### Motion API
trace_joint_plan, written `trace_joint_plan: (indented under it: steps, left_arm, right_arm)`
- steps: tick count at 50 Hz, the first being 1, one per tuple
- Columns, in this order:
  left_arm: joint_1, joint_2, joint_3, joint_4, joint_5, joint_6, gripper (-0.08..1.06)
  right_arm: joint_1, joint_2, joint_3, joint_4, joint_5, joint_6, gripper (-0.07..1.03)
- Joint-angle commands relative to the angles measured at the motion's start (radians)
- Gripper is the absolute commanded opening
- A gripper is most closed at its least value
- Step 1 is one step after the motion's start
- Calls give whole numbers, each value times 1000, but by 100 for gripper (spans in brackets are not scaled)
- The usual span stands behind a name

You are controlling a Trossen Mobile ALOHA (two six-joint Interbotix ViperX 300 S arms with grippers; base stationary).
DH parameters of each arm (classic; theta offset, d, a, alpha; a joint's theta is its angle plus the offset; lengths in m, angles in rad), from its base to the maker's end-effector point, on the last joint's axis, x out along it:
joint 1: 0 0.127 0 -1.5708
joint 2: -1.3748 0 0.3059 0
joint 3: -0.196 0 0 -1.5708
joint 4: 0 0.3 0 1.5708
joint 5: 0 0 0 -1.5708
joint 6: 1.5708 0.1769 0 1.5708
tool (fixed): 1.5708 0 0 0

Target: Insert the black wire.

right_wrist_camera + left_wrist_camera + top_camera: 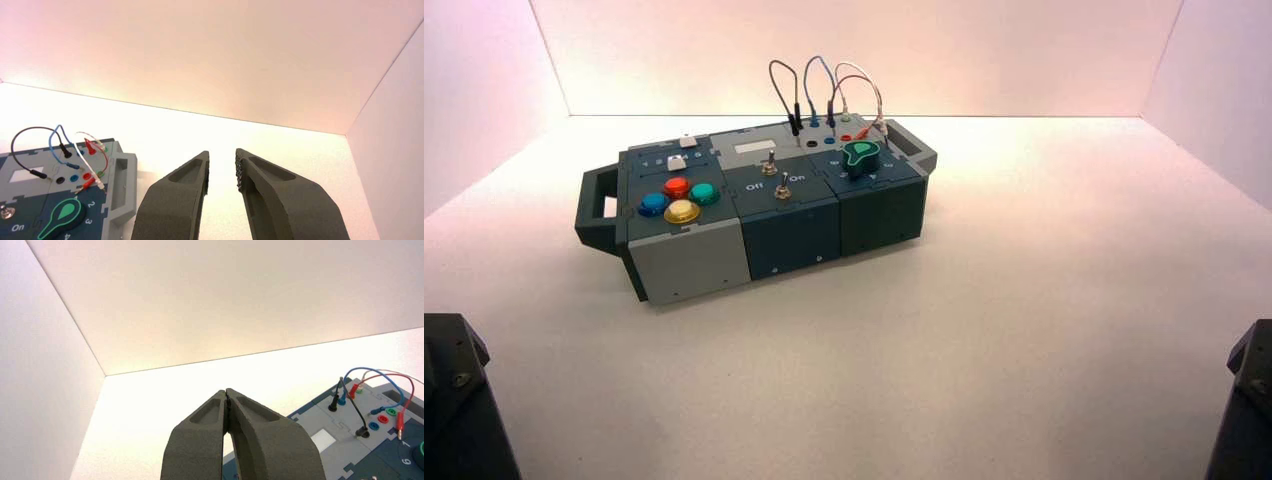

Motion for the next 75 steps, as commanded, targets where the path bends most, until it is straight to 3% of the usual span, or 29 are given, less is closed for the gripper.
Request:
trace_joint_plan:
  steps: [1, 24, 36, 43, 49, 52, 57, 64, 75]
  left_arm:
    - [-6, 0, -26, 3, -5, 2, -3]
    - [-6, 3, -28, 0, -5, -2, -3]
    - [-11, 0, -31, -3, -2, -2, -3]
    - [-18, -41, -63, -17, 87, -5, -3]
    - [-23, -60, -78, -26, 160, -46, -3]
    - [-31, -58, -89, -26, 186, -51, -3]
    - [-41, -54, -94, -26, 212, -51, -3]
    - [-67, -21, -133, -18, 318, -41, -3]
    - [-71, 49, -187, -17, 426, -32, -3]
  right_arm:
    - [2, -2, -20, 0, -5, 0, 31]
    - [2, 9, -21, 0, 0, 0, 31]
    - [5, 2, -29, 2, 46, 2, 31]
    - [32, -18, -43, 3, 83, 2, 32]
    - [107, -41, -57, 3, 132, 2, 32]
    - [132, -49, -63, 3, 141, 0, 32]
    - [166, -54, -71, 2, 152, -5, 33]
    - [241, -37, -100, 0, 221, -20, 33]
    - [264, -8, -150, 0, 314, -23, 31]
